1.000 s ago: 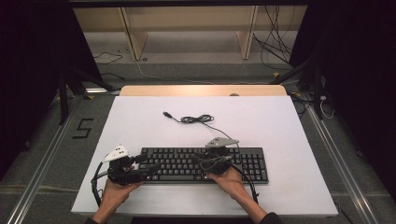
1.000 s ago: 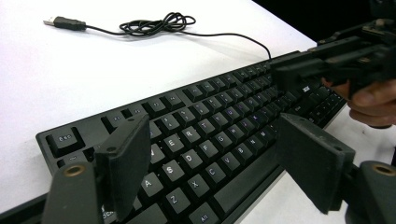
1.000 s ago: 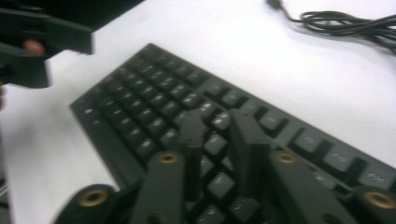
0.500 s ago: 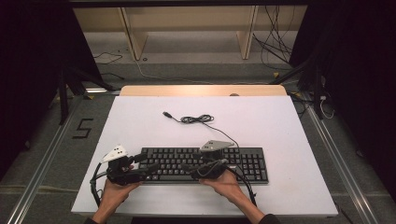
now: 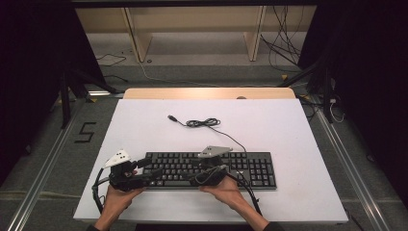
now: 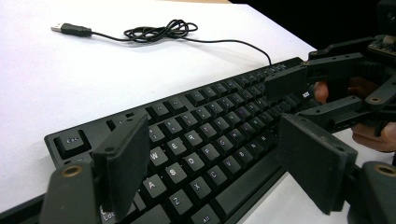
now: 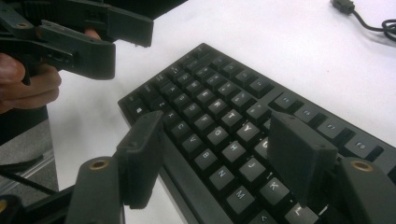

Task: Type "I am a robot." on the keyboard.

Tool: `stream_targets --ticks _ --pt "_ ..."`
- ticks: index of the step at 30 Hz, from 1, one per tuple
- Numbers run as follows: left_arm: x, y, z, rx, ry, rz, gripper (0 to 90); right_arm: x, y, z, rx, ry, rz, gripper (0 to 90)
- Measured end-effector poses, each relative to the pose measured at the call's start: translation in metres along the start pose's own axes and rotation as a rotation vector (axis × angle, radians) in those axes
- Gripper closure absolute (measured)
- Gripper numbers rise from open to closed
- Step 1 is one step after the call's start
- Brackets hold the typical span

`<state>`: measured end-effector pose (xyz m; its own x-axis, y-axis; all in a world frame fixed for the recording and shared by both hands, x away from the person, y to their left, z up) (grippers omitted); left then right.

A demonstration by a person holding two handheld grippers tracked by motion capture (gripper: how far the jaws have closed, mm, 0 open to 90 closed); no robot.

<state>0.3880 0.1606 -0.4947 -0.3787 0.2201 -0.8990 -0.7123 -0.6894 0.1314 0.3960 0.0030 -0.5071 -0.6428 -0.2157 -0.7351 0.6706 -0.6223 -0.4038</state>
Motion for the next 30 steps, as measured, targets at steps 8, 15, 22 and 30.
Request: stream_targets --ticks 8,15,22,30 --pt "0.001 0.001 0.002 -0.001 0.002 0.004 25.1 0.001 -0.001 -0.004 0.008 -0.01 0.001 39.5" --pt "0.001 0.001 0.001 -0.002 0.002 0.007 25.1 0.002 -0.001 -0.006 0.019 -0.018 0.003 44.2" --pt "0.0 0.001 0.002 -0.003 0.004 0.004 25.1 0.003 0.0 -0.01 0.035 -0.034 0.005 57.5" --pt "0.0 0.0 0.002 -0.005 0.004 0.003 25.1 0.005 -0.003 -0.019 0.036 -0.06 0.015 78.2"
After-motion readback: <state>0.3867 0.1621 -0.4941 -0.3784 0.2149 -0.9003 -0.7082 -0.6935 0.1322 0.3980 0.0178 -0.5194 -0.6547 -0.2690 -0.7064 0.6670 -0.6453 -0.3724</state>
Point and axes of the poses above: each handheld gripper's, and its own axes: z roughly backward along the jaws, x roughly out of its underside, y roughly to its right, the point moved 9 cm from there along -z, roughly forward along the jaws, and after that the axes turned 12 degrees about -z, right-handed, at the moved point
